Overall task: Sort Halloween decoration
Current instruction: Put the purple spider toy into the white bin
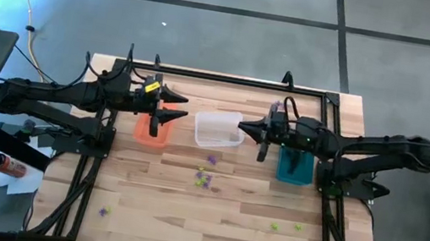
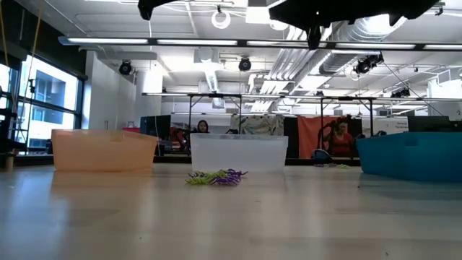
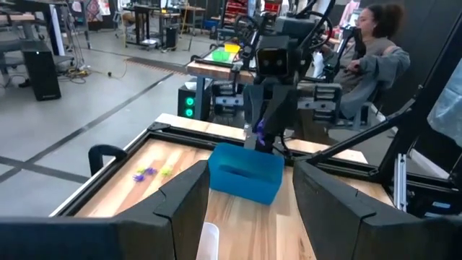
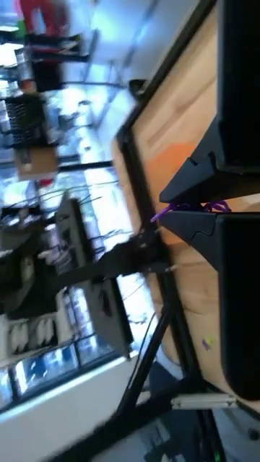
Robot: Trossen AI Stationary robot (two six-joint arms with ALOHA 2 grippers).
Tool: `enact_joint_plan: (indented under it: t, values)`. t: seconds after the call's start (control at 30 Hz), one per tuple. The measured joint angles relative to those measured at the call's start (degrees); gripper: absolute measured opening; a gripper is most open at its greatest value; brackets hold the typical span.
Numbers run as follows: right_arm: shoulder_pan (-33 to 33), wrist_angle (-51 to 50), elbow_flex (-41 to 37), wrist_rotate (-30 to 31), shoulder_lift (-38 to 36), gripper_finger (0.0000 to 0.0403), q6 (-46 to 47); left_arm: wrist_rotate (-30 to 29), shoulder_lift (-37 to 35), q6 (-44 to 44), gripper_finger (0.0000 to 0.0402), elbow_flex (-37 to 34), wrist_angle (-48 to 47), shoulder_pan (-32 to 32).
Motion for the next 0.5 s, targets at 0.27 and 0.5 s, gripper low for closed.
enact_joint_plan:
  t: [0.27,0.5]
  values:
    - [-8.8,-30.5,19.3,-1.3,14.8,0.0000,9.0,0.0,0.0,0.0,0.0188,0.0,2.7,0.0]
    - [-15.4,-51.7,36.2,-9.8,33.6,0.0004,21.3,0.0,0.0,0.0,0.0188,0.0,2.7,0.0]
